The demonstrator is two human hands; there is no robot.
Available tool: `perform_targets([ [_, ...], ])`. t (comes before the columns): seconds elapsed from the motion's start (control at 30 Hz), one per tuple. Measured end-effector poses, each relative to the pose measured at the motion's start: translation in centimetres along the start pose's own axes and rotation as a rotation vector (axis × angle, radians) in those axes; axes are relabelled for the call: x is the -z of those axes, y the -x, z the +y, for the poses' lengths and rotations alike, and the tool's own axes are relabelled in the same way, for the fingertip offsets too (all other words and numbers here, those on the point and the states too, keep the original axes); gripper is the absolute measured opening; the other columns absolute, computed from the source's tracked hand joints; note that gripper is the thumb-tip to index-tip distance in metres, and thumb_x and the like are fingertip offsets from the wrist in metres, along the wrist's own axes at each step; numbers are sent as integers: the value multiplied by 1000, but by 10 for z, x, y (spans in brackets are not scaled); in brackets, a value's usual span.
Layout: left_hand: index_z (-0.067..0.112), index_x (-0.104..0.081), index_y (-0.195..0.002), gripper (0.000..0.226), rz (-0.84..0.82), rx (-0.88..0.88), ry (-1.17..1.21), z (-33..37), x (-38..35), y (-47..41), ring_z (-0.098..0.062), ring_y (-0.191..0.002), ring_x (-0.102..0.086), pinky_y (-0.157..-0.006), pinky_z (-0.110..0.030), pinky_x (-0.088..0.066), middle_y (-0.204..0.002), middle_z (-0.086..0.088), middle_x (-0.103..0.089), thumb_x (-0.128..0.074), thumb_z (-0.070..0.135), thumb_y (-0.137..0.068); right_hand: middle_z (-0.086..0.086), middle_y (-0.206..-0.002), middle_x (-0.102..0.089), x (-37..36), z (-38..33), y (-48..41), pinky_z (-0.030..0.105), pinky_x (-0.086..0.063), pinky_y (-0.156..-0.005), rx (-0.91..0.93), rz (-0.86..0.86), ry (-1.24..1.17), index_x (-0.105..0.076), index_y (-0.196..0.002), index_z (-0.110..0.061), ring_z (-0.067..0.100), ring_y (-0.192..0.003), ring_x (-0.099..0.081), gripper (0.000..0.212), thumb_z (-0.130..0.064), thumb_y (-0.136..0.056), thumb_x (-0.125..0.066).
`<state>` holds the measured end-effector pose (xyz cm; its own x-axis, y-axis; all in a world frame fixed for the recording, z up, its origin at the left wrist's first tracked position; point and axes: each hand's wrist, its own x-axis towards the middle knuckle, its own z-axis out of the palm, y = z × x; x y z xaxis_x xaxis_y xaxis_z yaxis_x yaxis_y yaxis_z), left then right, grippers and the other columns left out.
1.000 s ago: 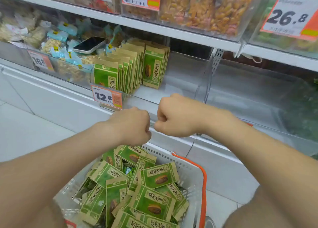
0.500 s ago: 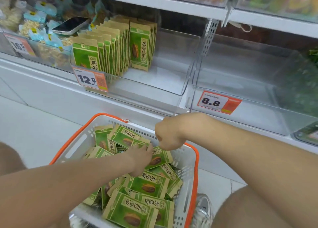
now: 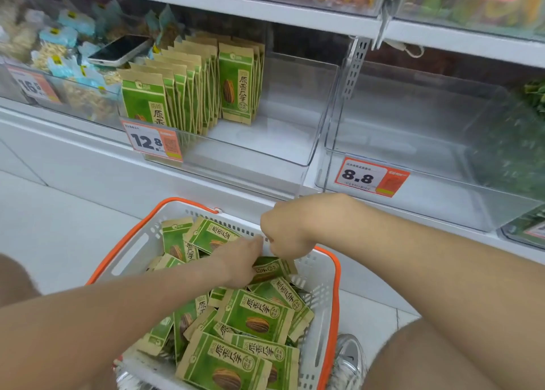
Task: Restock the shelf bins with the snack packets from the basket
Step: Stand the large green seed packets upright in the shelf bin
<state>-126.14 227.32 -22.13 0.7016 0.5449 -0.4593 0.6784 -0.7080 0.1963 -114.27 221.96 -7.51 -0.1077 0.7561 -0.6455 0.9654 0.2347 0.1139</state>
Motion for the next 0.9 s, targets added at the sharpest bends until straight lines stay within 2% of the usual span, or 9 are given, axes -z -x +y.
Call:
perform_targets([
  [0.13,24,-71,-109,29,132,-48,172,-7,45,10,-18,-93,-66,-81,-30,-55,-109,2,-72,-85,27,-84,1,-76,-56,4,2,2,29,-42,-56,54,127,-40,-65,-94,-11,23,-73,-60,10,-10,-98,-55],
  [0.2,32,-73,-89,22,159,-71,274,-14,67,21,-12,-84,-69,-67,-23,-51,-93,9,-73,-91,26,-78,0,-76,-56,5,1,4,29,-43,-55,58,164,-61,-68,-105,-12,22,-76,-61,12,-15,-97,-59],
  [0.27,37,-74,-76,24,139,-102,367,-19,89,35,-10,-78,-71,-68,-26,-54,-82,12,-76,-93,22,-76,0,-71,-52,6,1,5,30,-36,-50,65,190,-62,-65,-96,-10,18,-65,-52,18,-28,-99,-62],
  [0.37,23,-83,-89,13,106,-176,477,-25,124,61,2,-70,-69,-69,-17,-52,-79,10,-79,-91,18,-80,0,-64,-49,12,1,9,31,-30,-49,110,246,-155,-49,-73,-15,18,-60,-46,45,-49,-96,-68],
  [0.43,18,-83,-86,13,151,-179,532,-30,146,80,-2,-69,-72,-68,-16,-51,-77,7,-79,-92,20,-78,0,-57,-46,20,2,11,33,-30,-48,169,356,-234,-46,-68,-15,17,-53,-43,54,-56,-91,-71],
  [0.57,8,-72,-81,42,542,-99,745,-45,175,105,-14,-61,-66,-59,-29,-50,-72,-9,-76,-101,31,-61,0,-48,-40,37,3,14,36,-29,-49,230,629,-375,-50,-65,-12,15,-45,-36,57,-58,-92,-69],
  [0.67,14,-72,-92,40,891,-56,947,-47,185,107,-16,-68,-71,-61,-36,-57,-81,-6,-76,-88,49,-79,3,-65,-68,46,8,10,38,-52,-59,199,760,-719,-70,-85,-12,17,-58,-62,44,-56,-91,-70],
  [0.77,8,-73,-96,40,886,-61,1153,-40,190,107,-13,-67,-74,-54,-28,-57,-78,-3,-78,-67,47,-99,1,-89,-76,53,11,8,46,-60,-76,126,950,-863,-71,-100,-18,20,-83,-73,33,-50,-95,-66],
  [0.9,3,-75,-92,41,891,-100,1346,-34,192,103,-16,-63,-75,-51,-25,-56,-77,-8,-78,-60,39,-105,-3,-99,-66,54,6,6,29,-54,-70,82,1026,-903,-56,-110,-18,9,-87,-64,32,-50,-106,-48],
])
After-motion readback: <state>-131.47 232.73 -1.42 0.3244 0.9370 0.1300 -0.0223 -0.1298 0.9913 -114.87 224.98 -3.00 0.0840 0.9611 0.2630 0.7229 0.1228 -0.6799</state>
